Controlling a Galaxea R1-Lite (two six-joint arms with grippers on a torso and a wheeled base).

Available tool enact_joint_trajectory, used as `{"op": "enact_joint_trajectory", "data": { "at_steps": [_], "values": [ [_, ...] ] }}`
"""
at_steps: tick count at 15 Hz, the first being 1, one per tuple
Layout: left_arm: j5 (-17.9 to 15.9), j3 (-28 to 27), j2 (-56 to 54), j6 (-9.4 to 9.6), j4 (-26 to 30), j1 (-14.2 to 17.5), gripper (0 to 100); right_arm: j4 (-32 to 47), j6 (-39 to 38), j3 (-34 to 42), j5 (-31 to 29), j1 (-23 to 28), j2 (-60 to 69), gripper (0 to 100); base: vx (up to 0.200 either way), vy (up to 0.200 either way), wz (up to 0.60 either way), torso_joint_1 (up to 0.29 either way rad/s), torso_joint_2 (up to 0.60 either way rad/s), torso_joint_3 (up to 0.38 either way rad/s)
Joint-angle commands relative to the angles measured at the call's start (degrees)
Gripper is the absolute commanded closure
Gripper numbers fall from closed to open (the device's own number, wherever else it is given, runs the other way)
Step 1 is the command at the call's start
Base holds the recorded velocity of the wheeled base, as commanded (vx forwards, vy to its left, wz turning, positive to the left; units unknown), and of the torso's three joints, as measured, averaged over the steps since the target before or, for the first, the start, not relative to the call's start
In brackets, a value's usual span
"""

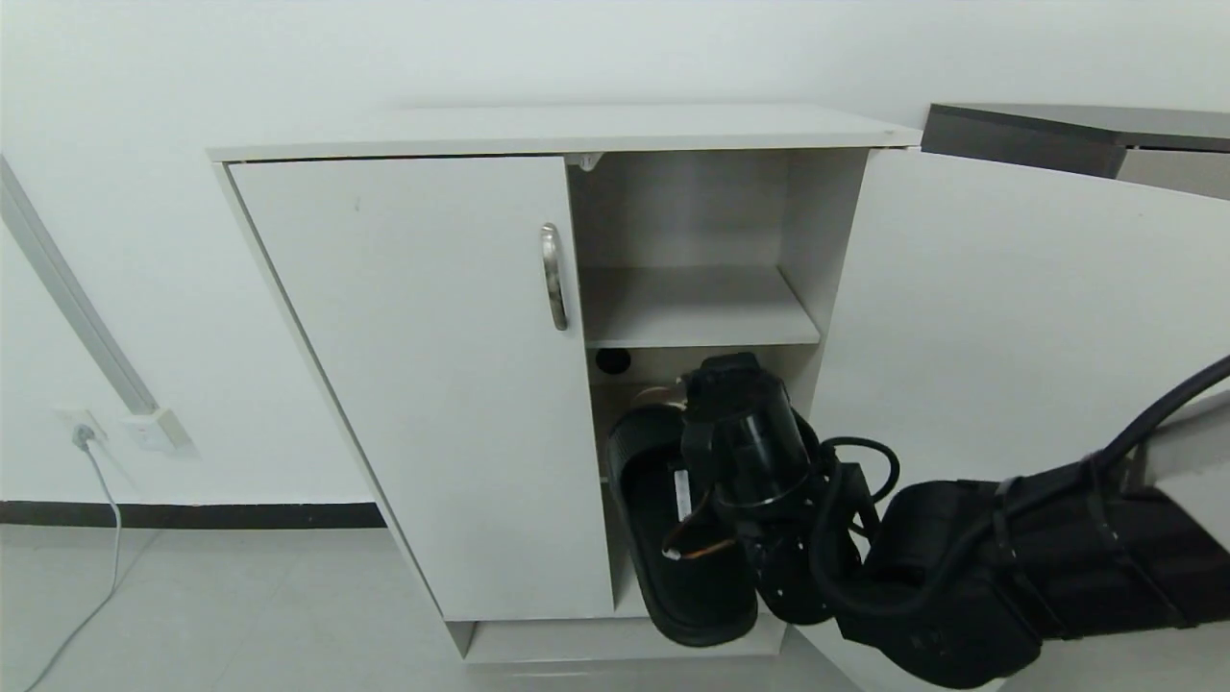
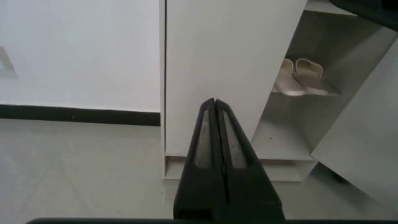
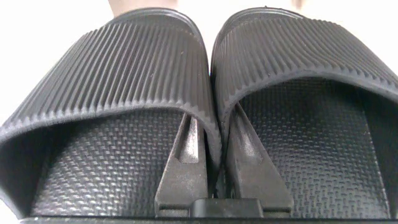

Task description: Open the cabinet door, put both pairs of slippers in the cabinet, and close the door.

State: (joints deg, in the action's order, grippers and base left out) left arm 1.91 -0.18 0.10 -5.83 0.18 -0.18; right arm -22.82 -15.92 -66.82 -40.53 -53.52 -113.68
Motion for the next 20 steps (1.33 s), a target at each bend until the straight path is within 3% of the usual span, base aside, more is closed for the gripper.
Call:
{"op": "enact_joint_trajectory", "data": {
  "at_steps": [1,15,20],
  "values": [
    [0.0,0.0,0.0,0.03,0.0,0.0,100,3.4,-0.1,-8.8,-3.1,-0.3,0.4,100,0.000,0.000,0.00,0.000,0.00,0.000],
    [0.0,0.0,0.0,0.03,0.0,0.0,100,4.4,3.2,-11.8,-5.3,1.0,-0.6,100,0.000,0.000,0.00,0.000,0.00,0.000],
    [-0.1,0.0,0.1,0.03,0.0,0.0,100,4.3,3.2,-12.0,-5.3,1.0,-0.3,100,0.200,0.000,0.00,0.000,0.00,0.005]
  ]
}}
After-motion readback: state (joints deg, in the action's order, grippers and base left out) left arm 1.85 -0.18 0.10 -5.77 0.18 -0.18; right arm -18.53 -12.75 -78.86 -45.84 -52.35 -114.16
